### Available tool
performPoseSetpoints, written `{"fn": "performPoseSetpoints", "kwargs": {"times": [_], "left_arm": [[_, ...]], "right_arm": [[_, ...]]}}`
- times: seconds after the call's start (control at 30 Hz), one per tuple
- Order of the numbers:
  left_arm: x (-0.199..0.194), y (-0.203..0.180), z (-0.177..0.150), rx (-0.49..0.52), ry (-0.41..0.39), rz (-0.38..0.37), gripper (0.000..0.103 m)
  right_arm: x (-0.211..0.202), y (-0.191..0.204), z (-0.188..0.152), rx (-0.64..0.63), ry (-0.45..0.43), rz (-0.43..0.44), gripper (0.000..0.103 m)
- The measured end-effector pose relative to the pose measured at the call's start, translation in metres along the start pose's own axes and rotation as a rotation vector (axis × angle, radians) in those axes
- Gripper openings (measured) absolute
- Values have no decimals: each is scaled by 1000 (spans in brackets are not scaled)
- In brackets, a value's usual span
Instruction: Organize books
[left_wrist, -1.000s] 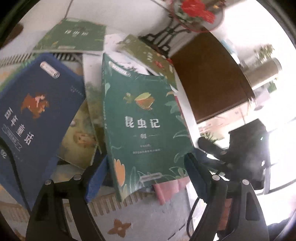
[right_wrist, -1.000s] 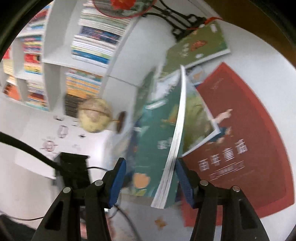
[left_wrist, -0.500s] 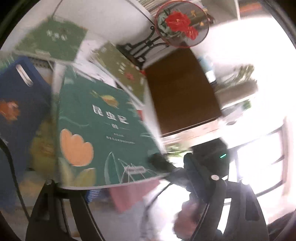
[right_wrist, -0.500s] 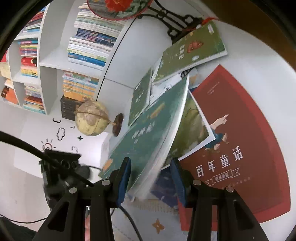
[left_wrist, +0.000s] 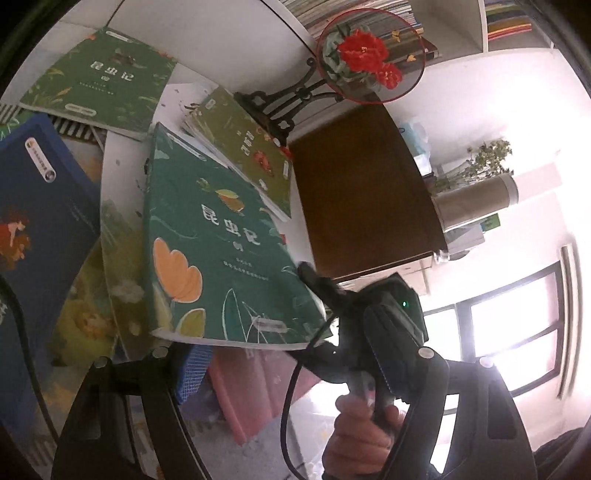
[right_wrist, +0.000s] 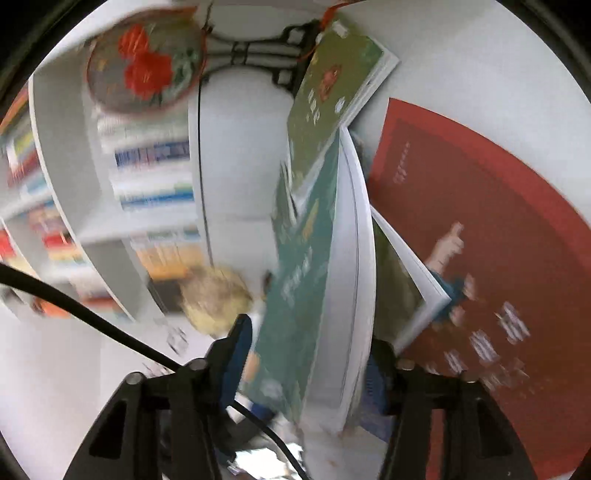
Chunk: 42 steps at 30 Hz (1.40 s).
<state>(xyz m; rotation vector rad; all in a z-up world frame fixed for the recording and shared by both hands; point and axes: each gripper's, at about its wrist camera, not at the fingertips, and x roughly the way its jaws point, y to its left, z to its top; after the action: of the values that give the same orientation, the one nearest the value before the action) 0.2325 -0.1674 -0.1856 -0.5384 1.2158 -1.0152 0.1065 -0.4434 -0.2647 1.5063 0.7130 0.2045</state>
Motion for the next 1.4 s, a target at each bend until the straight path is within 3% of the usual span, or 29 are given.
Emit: {"fn": "performPoseSetpoints", "kwargs": {"times": [0.03, 0.07, 0.17, 0.47, 0.63, 0.77, 0.8, 0.87, 0.93, 1.0, 1.1, 1.23, 1.4], "left_arm": [[0, 2, 1, 2, 3, 9, 75], [-1, 3, 1, 6, 7, 21, 75], [0, 11, -2, 21, 34, 69, 75], [-6, 55, -36, -125, 117, 25, 75], [23, 41, -42, -84, 205, -21, 76], [14, 16, -47, 12, 142, -76, 75], [11, 10, -47, 48, 128, -57, 75], [7, -6, -51, 176, 101, 57, 75], [12, -23, -59, 338, 115, 220, 73], [17, -31, -68, 451, 127, 307, 71], [14, -28, -75, 473, 148, 331, 71], [1, -24, -92, 478, 156, 335, 69], [-37, -24, -105, 452, 102, 371, 69]], "right_arm": [[4, 1, 1, -2, 5, -24, 18], [8, 3, 0, -14, 19, -57, 13], [9, 8, -7, -28, 36, -86, 9], [-38, 7, -29, 3, 79, -102, 8], [-58, 1, -50, 10, 132, -115, 8], [-65, 8, -52, -67, 118, -205, 9], [-65, 13, -53, -105, 122, -227, 9], [-62, 27, -58, -191, 152, -253, 13], [-53, 46, -66, -307, 197, -295, 14], [-43, 66, -77, -450, 213, -380, 14], [-25, 78, -94, -629, 251, -516, 15], [-12, 81, -121, -850, 301, -607, 15], [-5, 87, -143, -918, 352, -552, 15]]}}
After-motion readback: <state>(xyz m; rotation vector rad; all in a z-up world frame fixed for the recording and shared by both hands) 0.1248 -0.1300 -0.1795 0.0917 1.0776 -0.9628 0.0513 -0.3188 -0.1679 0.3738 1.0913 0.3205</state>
